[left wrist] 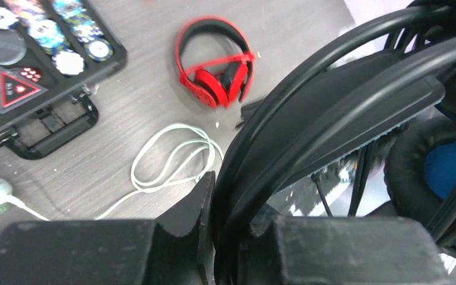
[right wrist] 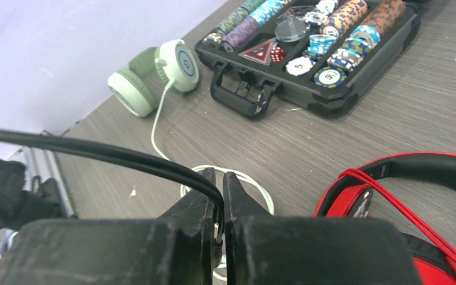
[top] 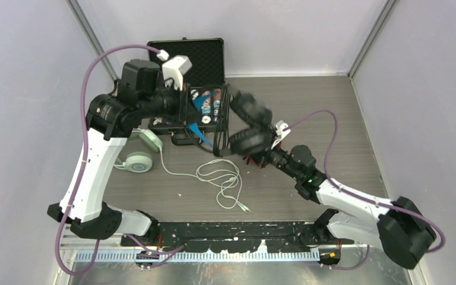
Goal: Wrap the headphones
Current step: Wrap the headphones around the headphones.
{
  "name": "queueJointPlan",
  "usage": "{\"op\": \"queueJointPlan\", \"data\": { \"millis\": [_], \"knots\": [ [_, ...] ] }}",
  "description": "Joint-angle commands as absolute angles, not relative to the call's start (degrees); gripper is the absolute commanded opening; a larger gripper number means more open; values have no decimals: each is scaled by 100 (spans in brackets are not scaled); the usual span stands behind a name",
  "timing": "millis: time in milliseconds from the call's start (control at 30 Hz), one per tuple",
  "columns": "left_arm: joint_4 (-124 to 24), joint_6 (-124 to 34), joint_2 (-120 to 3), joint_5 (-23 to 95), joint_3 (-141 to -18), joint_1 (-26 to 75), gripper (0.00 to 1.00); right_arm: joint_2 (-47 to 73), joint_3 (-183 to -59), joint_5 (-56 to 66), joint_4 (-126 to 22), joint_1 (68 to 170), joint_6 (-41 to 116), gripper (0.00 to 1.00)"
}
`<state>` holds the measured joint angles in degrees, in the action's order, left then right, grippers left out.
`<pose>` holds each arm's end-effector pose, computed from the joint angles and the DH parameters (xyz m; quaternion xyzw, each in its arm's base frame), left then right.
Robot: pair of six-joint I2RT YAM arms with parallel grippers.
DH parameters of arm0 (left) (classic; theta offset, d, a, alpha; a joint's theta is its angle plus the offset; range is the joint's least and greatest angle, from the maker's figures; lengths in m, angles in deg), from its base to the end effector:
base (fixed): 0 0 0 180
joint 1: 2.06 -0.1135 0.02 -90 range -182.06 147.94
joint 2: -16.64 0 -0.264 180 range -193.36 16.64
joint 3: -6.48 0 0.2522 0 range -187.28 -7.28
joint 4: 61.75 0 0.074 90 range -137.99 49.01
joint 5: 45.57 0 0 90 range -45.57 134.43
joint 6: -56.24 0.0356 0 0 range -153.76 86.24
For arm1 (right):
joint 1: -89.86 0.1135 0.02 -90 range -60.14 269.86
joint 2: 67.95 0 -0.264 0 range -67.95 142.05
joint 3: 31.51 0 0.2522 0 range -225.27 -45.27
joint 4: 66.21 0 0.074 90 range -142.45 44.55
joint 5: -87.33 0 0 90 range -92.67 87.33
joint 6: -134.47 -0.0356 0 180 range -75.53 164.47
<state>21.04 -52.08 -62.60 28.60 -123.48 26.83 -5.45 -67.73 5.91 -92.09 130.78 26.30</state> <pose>0.1898 -0.1158 0.5106 0.1462 0.8568 -0.3025 0.3913 0.1729 0.1569 0.2352 -0.1912 0.6833 0.3927 0.5851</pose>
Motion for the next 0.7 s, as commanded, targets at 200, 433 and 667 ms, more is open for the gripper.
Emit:
{"op": "queueJointPlan", "data": {
  "millis": [200,433,667],
  "knots": [
    [2229,-2047,-5641,798,-10660,2693,0,-2412,-8126,1749,-4787,12555,2185,1],
    [2112,-490,-5717,2068,-10219,3076,0,-2653,-9422,2217,-2931,12546,1592,1],
    [1061,464,-5342,3532,-9549,3834,0,-2132,-10453,2830,-1967,12554,1103,0]
  ]
}}
